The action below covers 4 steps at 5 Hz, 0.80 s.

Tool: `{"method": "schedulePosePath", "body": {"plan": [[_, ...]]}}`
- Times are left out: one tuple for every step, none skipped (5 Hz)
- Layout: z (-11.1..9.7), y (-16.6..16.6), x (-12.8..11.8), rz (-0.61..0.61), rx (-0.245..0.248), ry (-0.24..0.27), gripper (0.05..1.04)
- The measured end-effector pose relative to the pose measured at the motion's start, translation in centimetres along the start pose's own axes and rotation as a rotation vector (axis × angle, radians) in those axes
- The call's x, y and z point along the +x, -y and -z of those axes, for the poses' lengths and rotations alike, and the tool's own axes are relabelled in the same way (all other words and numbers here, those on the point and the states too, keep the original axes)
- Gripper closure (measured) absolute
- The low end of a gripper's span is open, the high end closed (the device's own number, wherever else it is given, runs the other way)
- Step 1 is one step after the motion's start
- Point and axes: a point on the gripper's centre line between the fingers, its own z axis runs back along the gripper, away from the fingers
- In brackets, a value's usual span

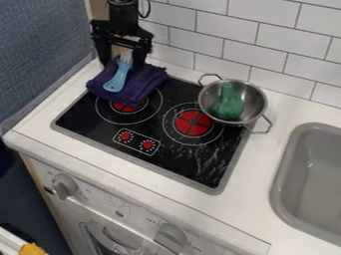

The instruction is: Take the blue brush and put it in the bottom right of the burner

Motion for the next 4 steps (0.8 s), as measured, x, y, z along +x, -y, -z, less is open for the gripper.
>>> {"method": "schedulePosePath", "body": {"plan": [[-0.1, 0.4, 0.1, 0.007, 0.006, 0.001, 0.083], [0.9, 0.4, 0.2, 0.005, 0.018, -0.028, 0.083], [1.2, 0.3, 0.2, 0.003, 0.025, -0.046, 0.083], [1.1, 0.3, 0.4, -0.001, 0.022, -0.042, 0.131]]}}
